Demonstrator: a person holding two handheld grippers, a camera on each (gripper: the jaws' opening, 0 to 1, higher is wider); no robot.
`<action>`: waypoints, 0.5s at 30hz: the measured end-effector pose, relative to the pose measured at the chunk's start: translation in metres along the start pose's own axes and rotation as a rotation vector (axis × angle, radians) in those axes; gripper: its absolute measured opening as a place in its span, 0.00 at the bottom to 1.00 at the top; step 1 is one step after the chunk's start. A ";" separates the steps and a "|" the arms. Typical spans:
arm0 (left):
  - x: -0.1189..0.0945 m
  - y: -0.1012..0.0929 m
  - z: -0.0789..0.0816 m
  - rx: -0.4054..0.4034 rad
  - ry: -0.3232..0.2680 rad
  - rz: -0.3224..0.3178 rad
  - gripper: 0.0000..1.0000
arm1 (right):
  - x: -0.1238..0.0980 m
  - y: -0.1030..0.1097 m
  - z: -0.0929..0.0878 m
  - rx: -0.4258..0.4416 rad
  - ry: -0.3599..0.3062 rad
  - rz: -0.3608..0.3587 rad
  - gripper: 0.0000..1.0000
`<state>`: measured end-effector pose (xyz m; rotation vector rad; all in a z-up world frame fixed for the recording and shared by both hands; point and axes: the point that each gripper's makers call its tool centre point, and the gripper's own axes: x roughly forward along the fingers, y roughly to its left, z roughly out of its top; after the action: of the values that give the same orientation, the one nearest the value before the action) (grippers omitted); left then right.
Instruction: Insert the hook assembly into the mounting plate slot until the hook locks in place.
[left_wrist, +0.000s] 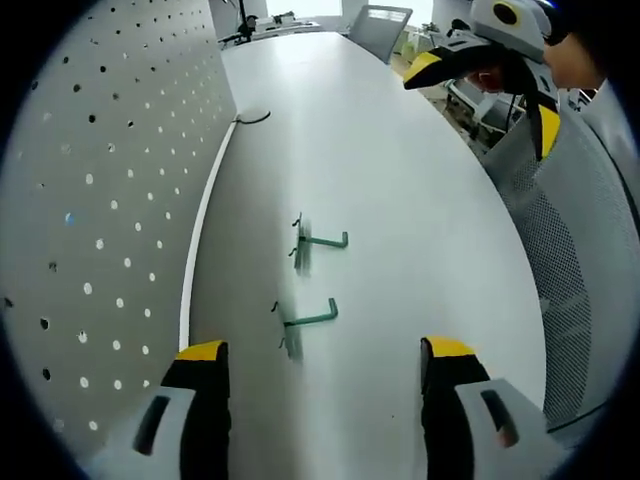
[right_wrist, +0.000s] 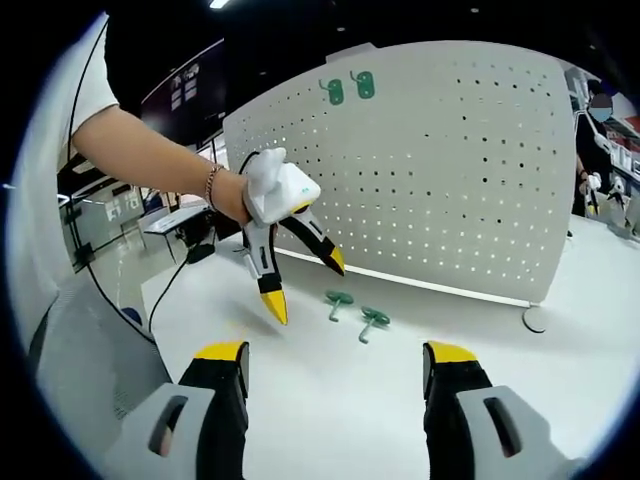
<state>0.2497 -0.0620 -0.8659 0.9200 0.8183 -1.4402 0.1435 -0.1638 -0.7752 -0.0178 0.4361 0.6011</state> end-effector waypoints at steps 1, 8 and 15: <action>0.001 0.000 0.000 0.000 0.002 -0.004 0.81 | 0.000 0.000 0.000 0.002 0.001 0.000 0.69; 0.006 0.000 -0.001 0.009 0.017 -0.010 0.80 | 0.000 0.000 -0.001 0.006 0.002 0.001 0.68; 0.009 0.002 -0.003 0.005 0.029 -0.010 0.81 | 0.000 -0.002 -0.001 -0.002 0.005 -0.006 0.68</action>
<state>0.2523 -0.0639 -0.8754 0.9442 0.8419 -1.4409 0.1446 -0.1656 -0.7770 -0.0227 0.4398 0.5953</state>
